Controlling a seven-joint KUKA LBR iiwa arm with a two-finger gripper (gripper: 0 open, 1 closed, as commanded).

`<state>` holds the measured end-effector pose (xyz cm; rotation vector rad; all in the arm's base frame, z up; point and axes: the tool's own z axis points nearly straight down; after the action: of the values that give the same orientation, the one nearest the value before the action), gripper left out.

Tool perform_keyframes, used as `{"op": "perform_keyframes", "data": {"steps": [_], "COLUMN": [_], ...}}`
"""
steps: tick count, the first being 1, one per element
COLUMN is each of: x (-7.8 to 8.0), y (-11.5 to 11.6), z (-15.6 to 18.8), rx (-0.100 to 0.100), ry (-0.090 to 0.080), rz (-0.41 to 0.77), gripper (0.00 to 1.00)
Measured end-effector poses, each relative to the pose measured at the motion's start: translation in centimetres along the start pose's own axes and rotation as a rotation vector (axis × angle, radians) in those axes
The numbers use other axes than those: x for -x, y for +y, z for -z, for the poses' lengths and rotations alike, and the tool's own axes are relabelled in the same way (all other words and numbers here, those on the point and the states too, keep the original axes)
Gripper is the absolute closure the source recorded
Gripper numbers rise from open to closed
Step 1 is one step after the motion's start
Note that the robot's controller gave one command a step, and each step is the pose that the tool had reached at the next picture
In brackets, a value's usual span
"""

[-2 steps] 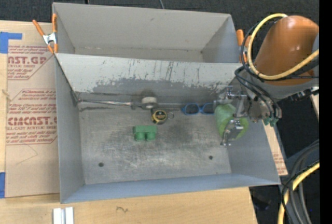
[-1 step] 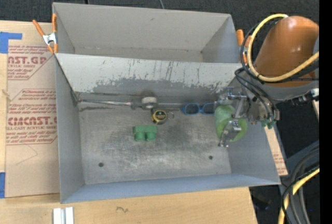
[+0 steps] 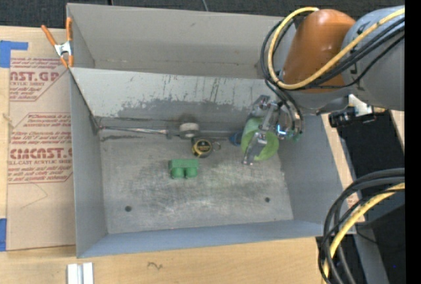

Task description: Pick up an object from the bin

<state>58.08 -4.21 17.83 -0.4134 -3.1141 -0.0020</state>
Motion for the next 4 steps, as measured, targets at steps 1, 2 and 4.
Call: {"op": "perform_keyframes", "data": {"steps": [1,2,4], "x": [-2.6,-2.5,-6.0], "y": [8.2,8.6,6.0], "z": [-6.8,-8.5,10.4], "rx": [0.001,0.004,-0.001], "ry": [0.005,-0.014,-0.009], "rz": [0.130,0.211,0.613], "gripper": [0.00,0.00,1.00]}}
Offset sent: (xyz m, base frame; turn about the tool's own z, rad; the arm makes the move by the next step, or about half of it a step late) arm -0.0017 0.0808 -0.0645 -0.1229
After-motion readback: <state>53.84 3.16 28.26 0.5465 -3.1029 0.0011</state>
